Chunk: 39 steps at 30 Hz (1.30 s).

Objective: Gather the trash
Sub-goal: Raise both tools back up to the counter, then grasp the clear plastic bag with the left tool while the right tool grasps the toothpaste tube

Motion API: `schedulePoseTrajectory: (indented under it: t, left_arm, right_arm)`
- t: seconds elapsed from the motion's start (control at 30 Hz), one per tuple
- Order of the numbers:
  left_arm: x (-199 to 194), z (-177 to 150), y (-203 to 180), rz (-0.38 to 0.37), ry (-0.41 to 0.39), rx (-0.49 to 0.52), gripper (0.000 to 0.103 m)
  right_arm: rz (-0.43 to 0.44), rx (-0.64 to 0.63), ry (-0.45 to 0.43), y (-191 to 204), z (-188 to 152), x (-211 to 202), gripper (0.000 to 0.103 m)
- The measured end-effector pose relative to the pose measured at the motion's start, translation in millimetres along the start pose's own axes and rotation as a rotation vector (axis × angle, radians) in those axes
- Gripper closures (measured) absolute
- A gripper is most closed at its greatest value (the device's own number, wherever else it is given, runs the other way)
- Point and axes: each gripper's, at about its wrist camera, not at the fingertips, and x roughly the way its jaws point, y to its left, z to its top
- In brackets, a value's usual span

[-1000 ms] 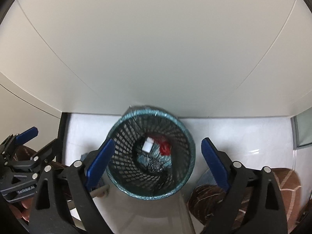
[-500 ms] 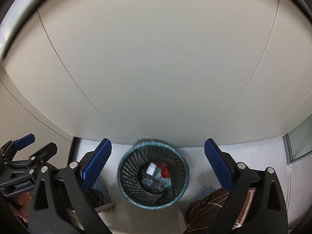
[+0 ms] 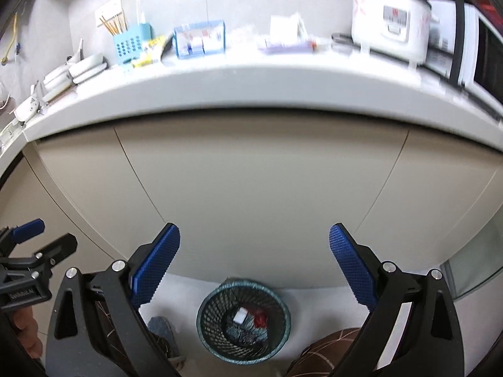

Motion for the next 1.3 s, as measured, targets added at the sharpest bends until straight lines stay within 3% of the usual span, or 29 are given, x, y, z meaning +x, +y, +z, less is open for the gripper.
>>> schedulePoseTrajectory:
  t: [0.27,0.6,0.8,1.1,1.3]
  left_arm:
    - [-47,47,20,0.004,-0.093,-0.048,0.006]
    - [-67,146,42,0.056,-0.151,-0.073,0.006]
    - [-46,204,51,0.08,-0.128,-0.051,0.006]
    - [24,262,69,0.112,-0.041,-0.046,0.006]
    - [77,277,81,0.103,0.045,-0.06,0.006]
  right_arm:
    - [0.009,-0.045,-0.088,8,47,-40,0.011]
    - [-0.018,-0.06,-0.145,10,134,-51,0.011]
    - [-0.024,-0.015,-0.088,-5,194,-23,0.011]
    - [-0.068,0.046,0.074,-33,260,56,0.012]
    - [-0.099,0.086,0.217,-47,272,114,0.031]
